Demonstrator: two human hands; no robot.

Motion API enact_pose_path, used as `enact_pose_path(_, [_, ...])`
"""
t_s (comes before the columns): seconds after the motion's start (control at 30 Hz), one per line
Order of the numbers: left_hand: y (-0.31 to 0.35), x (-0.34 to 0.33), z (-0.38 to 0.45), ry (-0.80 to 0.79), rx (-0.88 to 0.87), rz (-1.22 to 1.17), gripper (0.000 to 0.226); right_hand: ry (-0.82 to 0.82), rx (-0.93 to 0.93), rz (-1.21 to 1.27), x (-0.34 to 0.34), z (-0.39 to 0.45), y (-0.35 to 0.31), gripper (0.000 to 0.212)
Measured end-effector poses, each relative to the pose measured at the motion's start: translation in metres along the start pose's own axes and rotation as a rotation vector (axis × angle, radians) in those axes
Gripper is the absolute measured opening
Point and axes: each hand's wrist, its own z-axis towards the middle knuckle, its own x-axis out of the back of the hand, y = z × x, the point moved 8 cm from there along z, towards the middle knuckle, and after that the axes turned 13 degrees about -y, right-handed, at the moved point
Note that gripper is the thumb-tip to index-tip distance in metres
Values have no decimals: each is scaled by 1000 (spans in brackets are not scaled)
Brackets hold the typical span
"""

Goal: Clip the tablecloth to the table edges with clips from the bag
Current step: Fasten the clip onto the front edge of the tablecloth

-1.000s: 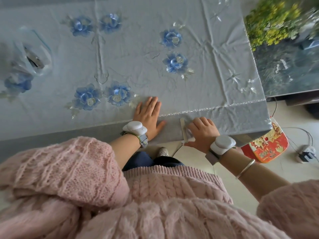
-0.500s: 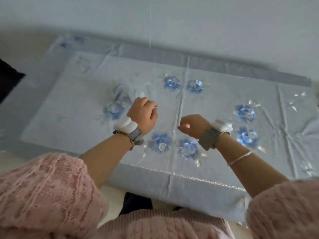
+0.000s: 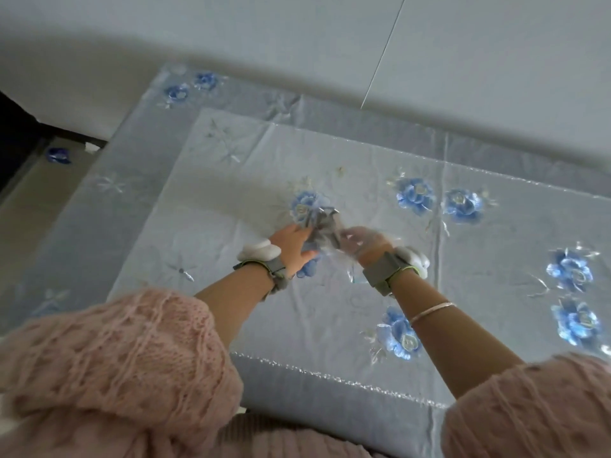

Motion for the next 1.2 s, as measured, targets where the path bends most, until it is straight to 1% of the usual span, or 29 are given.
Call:
enact_pose_path(0.07, [-2, 1, 4, 41, 20, 10, 36, 10, -62, -144, 2, 5, 3, 29])
enact_pose_path(0.1, [-1, 2, 6, 50, 25, 22, 33, 41, -81, -212, 7, 6, 4, 28])
enact_pose_path(0.17, [-1, 5, 9, 51, 28, 30, 29, 143, -35, -249, 18, -2, -2, 29])
enact_pose_path(0.23, [-1, 7, 10, 38, 21, 28, 29, 207, 52, -194, 25, -17, -6, 29])
enact_pose_path(0.3, [-2, 5, 9, 27, 16, 41, 28, 133, 67, -112, 20, -37, 2, 24])
enact_pose_path(0.33, [-2, 4, 9, 27, 12, 54, 27, 110, 74, -99, 21, -48, 8, 27])
enact_pose_path(0.47, [-1, 5, 4, 34, 42, 118, 26, 119, 115, -152, 39, -94, 18, 34])
enact_pose_path(0.5, [2, 7, 1, 57, 53, 136, 29, 134, 128, -156, 46, -104, 20, 33])
enact_pose_path(0.53, [9, 11, -4, 121, 52, 135, 34, 150, 138, -147, 51, -116, 25, 30])
enact_pose_path(0.57, [10, 23, -13, 221, 49, 103, 36, 152, 169, -154, 54, -118, 20, 24])
enact_pose_path(0.6, [20, 31, -25, 319, -15, 40, 35, 166, 189, -152, 56, -125, 20, 19])
enact_pose_path(0.63, [34, 33, -35, 370, -107, -57, 30, 195, 218, -129, 60, -133, 22, 15])
enact_pose_path(0.67, [47, 29, -41, 340, -190, -209, 25, 220, 249, -84, 62, -142, 24, 14])
enact_pose_path(0.7, [61, 17, -45, 214, -233, -386, 23, 233, 286, -20, 60, -151, 29, 15])
enact_pose_path(0.77, [90, -22, -56, -154, -222, -720, 23, 223, 355, 97, 50, -167, 40, 25])
enact_pose_path(0.8, [103, -40, -63, -299, -208, -826, 22, 195, 381, 137, 43, -175, 46, 28])
enact_pose_path(0.83, [118, -56, -73, -391, -212, -860, 20, 159, 404, 162, 35, -185, 54, 29])
enact_pose_path(0.87, [130, -68, -83, -437, -233, -846, 17, 120, 425, 176, 25, -194, 62, 29])
enact_pose_path(0.93, [143, -81, -94, -448, -278, -788, 19, 81, 429, 211, 13, -203, 76, 33])
enact_pose_path(1.0, [158, -105, -114, -443, -291, -736, 20, 65, 445, 317, 3, -227, 100, 39])
enact_pose_path(1.07, [165, -124, -127, -454, -293, -663, 17, 45, 453, 440, -3, -239, 121, 38])
enact_pose_path(1.13, [178, -150, -146, -452, -300, -696, 16, 82, 448, 517, -12, -260, 148, 35])
enact_pose_path(1.2, [176, -163, -154, -390, -263, -816, 17, 127, 408, 639, -22, -264, 170, 30])
